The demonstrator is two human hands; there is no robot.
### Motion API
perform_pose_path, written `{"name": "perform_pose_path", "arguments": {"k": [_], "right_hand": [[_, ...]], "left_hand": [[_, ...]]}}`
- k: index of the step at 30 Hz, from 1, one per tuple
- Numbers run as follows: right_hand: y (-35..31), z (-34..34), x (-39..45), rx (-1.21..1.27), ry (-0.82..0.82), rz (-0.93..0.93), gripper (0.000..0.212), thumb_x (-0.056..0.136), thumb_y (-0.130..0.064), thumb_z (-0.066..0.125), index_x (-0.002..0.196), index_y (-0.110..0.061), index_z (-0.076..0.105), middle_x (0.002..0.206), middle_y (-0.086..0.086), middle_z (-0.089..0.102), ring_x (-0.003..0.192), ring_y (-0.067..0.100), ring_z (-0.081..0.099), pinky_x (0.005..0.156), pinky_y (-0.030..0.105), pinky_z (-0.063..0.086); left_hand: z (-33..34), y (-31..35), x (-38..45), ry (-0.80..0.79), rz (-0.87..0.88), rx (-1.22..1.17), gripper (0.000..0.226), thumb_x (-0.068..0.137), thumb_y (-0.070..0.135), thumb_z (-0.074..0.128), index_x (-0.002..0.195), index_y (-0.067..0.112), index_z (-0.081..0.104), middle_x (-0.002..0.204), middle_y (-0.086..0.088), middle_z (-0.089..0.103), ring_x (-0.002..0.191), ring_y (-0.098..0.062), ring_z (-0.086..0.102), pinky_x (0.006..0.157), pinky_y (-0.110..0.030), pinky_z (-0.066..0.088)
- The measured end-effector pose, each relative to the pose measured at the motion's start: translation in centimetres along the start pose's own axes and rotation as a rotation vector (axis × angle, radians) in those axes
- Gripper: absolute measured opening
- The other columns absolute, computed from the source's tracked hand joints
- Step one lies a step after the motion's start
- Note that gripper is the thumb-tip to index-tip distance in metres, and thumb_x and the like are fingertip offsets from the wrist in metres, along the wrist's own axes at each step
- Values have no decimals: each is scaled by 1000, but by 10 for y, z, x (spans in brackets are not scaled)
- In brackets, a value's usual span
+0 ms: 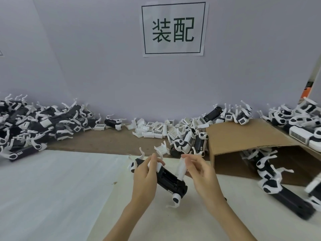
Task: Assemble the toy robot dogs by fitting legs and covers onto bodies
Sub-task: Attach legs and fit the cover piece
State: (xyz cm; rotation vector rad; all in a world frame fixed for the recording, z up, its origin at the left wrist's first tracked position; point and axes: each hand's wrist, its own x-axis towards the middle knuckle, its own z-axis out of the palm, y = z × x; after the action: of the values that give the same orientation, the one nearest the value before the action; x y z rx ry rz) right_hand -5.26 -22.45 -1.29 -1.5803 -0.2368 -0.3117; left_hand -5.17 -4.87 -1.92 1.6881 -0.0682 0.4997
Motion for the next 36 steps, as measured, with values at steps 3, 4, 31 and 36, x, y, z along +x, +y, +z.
{"name": "perform_pose_path", "arguments": {"k": [3, 4, 31, 36], "right_hand": [[3, 10, -9, -112, -150, -39, 28, 98, -46, 60, 126, -44, 65, 104, -10, 75, 103, 12, 72, 90, 35, 60], [4, 15, -12, -138, -198, -57, 33, 99, -45, 60, 132, -48, 61, 106, -16, 73, 104, 10, 71, 88, 31, 60], [-4, 19, -25, -894, -89, -442, 70, 83, -9, 85, 147, -17, 56, 137, -3, 67, 121, 20, 65, 103, 30, 48], [-1, 17, -24, -879, -106, -410, 67, 88, -15, 80, 149, -20, 52, 142, -5, 61, 130, 16, 57, 107, 31, 50]], "left_hand": [[1, 1, -1, -2, 31, 15, 52, 102, 62, 36, 81, 31, 72, 74, -8, 64, 70, -15, 59, 65, -19, 42], [1, 1, -2, -8, 28, 6, 52, 103, 61, 36, 82, 29, 72, 75, -11, 65, 72, -21, 62, 69, -25, 45], [-3, 4, -3, -410, -23, -45, 39, 102, 65, 45, 116, 32, 60, 90, 10, 70, 84, -7, 63, 73, -14, 45], [-1, 4, -4, -354, -77, -110, 43, 99, 67, 48, 113, 29, 64, 95, 0, 71, 87, -8, 64, 78, -21, 49]]}}
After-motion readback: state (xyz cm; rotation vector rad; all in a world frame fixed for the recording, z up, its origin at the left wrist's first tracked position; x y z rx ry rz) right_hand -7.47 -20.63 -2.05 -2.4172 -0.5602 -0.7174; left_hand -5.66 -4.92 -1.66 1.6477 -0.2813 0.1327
